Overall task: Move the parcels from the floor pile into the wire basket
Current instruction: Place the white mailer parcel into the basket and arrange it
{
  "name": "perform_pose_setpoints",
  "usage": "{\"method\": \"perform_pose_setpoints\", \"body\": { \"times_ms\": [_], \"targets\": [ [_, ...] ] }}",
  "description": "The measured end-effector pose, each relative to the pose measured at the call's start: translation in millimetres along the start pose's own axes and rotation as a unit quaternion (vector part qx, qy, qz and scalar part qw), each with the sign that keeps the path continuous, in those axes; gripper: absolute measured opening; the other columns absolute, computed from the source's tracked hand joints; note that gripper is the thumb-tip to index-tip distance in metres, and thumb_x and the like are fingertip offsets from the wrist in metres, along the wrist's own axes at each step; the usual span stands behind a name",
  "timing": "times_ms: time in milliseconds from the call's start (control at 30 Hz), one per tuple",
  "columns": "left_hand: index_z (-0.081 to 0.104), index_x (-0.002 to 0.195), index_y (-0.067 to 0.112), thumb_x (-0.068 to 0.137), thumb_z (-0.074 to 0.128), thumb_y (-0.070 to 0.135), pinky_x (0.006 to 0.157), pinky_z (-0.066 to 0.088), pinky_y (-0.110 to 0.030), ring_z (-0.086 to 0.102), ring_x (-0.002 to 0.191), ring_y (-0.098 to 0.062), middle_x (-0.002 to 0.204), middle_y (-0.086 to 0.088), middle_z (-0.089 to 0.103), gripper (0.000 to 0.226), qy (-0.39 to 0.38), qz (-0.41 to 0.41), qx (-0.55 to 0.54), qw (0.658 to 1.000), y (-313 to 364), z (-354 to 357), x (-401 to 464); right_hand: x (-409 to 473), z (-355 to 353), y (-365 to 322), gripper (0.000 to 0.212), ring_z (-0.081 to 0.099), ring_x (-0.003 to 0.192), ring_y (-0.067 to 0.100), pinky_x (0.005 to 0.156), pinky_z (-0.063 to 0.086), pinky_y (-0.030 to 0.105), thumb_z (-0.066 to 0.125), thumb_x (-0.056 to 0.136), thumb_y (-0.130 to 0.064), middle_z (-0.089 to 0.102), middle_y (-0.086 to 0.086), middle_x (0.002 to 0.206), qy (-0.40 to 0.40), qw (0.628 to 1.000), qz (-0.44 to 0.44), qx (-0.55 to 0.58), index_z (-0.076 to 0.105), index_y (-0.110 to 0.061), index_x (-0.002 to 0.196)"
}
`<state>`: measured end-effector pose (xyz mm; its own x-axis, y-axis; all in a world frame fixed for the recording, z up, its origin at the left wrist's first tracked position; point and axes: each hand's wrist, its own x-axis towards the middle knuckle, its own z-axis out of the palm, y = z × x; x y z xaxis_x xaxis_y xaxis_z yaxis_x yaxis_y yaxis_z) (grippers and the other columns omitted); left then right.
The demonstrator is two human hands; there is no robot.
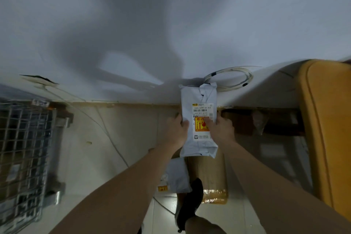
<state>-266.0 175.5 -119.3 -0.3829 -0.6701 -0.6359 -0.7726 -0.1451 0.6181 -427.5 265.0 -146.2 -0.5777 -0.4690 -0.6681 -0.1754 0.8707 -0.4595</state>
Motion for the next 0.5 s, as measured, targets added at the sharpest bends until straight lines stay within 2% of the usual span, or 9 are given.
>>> {"method": "perform_pose_setpoints", "body": {
  "times_ms": [67, 167, 200, 267, 300, 400, 500],
  "targets": [
    [0.064, 0.118, 0.015, 0.11, 0.043, 0.035, 0.063, 0.051, -0.022, 0.065, 0.084, -0.008, 0.113, -0.009, 0.066, 0.03, -0.001, 0.002, -0.056, 0.998, 11.2, -10.1, -14.9, -3.4, -4.3, 4.0, 0.08, 0.066, 0.112, 0.028, 0.087, 0.063, 0.047, 0.044, 0.063, -0.092, 0.062, 0.003, 0.125, 0.01, 0.999, -0.009, 0.036, 0.068, -0.039, 0.118],
    [0.069, 0.112, 0.005, 0.107, 0.053, 0.02, 0.074, 0.065, -0.037, 0.076, 0.088, -0.02, 0.109, -0.012, 0.075, 0.022, 0.007, 0.016, -0.119, 0.993, 30.1, -31.8, -42.3, -60.7, -35.1, -41.2, 0.072, 0.072, 0.097, 0.016, 0.078, 0.065, 0.036, 0.057, 0.072, -0.084, 0.068, 0.001, 0.117, 0.023, 0.996, -0.025, 0.087, 0.07, -0.03, 0.118],
    [0.069, 0.107, 0.008, 0.106, 0.055, 0.022, 0.072, 0.064, -0.036, 0.076, 0.085, -0.018, 0.105, -0.009, 0.076, 0.019, 0.02, 0.026, -0.116, 0.993, 37.3, -42.5, -53.9, -85.2, -47.1, -61.0, 0.061, 0.073, 0.09, 0.011, 0.073, 0.063, 0.03, 0.063, 0.081, -0.074, 0.071, -0.002, 0.11, 0.026, 0.994, -0.032, 0.1, 0.069, -0.026, 0.117],
    [0.067, 0.105, 0.012, 0.105, 0.059, 0.03, 0.064, 0.06, -0.022, 0.074, 0.084, -0.011, 0.1, 0.002, 0.074, 0.02, 0.035, 0.052, -0.113, 0.992, 56.9, -70.9, -86.9, -125.2, -66.2, -89.7, 0.036, 0.071, 0.084, 0.006, 0.066, 0.057, 0.021, 0.066, 0.097, -0.047, 0.071, -0.009, 0.099, 0.02, 0.99, -0.031, 0.133, 0.059, -0.022, 0.122],
    [0.067, 0.107, 0.012, 0.104, 0.06, 0.033, 0.062, 0.057, -0.018, 0.074, 0.086, -0.01, 0.101, 0.004, 0.073, 0.022, 0.039, 0.063, -0.119, 0.99, 65.9, -86.2, -104.2, -142.9, -74.7, -101.3, 0.035, 0.072, 0.085, 0.007, 0.065, 0.055, 0.021, 0.065, 0.1, -0.041, 0.07, -0.01, 0.1, 0.014, 0.988, -0.033, 0.149, 0.053, -0.023, 0.127],
    [0.061, 0.114, 0.015, 0.103, 0.062, 0.038, 0.057, 0.053, -0.012, 0.069, 0.083, -0.002, 0.1, 0.009, 0.07, 0.026, 0.048, 0.092, -0.145, 0.984, 89.8, -135.0, -157.9, -201.9, -97.7, -139.0, 0.043, 0.074, 0.091, 0.014, 0.07, 0.058, 0.027, 0.063, 0.101, -0.042, 0.071, -0.005, 0.106, 0.01, 0.981, -0.05, 0.186, 0.046, -0.02, 0.134],
    [0.056, 0.112, 0.021, 0.1, 0.062, 0.046, 0.068, 0.061, -0.022, 0.071, 0.092, -0.011, 0.108, 0.002, 0.066, 0.029, 0.056, 0.121, -0.175, 0.976, 106.5, -181.1, -200.3, -258.3, -115.2, -172.8, 0.045, 0.074, 0.09, 0.014, 0.073, 0.059, 0.03, 0.064, 0.099, -0.046, 0.072, -0.004, 0.103, 0.028, 0.975, -0.078, 0.206, 0.047, -0.018, 0.131]
  ]
}}
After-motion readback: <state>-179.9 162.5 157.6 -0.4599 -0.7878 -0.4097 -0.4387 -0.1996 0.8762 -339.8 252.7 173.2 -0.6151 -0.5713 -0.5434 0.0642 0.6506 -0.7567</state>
